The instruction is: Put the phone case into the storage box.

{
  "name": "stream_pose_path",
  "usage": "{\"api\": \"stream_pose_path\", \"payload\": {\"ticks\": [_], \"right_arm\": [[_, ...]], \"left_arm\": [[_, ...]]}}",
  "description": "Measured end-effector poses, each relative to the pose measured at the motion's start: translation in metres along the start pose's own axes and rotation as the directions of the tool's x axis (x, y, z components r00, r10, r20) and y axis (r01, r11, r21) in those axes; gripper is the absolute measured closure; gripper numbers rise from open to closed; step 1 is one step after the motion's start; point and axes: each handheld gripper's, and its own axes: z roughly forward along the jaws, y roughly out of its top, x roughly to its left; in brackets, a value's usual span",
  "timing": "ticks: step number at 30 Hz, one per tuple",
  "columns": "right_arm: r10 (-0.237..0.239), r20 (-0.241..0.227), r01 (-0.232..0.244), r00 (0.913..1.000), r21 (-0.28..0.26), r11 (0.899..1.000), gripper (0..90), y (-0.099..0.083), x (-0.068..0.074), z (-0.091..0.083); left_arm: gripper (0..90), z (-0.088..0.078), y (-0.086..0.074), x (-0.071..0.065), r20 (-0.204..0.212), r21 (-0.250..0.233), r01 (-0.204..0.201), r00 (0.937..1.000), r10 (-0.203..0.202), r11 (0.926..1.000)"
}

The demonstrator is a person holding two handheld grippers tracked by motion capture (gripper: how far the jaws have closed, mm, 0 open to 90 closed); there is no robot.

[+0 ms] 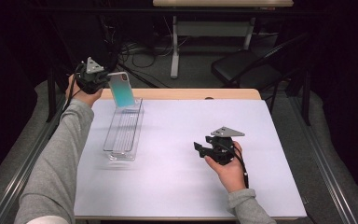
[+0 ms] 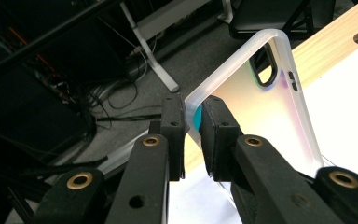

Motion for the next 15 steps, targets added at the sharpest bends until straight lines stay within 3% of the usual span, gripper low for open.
{"api": "stream_pose_path", "payload": {"ticks": [4,15], "right_arm": [[0.003,0.002,-0.003,1.0000,0.000,1.000,43.8,0.000,-0.002,0.000],[0.007,0.004,-0.007,1.0000,-0.006,1.000,43.8,-0.001,-0.003,-0.001]], "left_arm": [[80.2,0.007,-0.001,-0.001,-0.016,-0.020,-0.016,0.9997,0.016,0.9997],[80.2,0.027,-0.009,-0.012,-0.026,0.018,-0.100,0.9945,0.101,0.9948]]}}
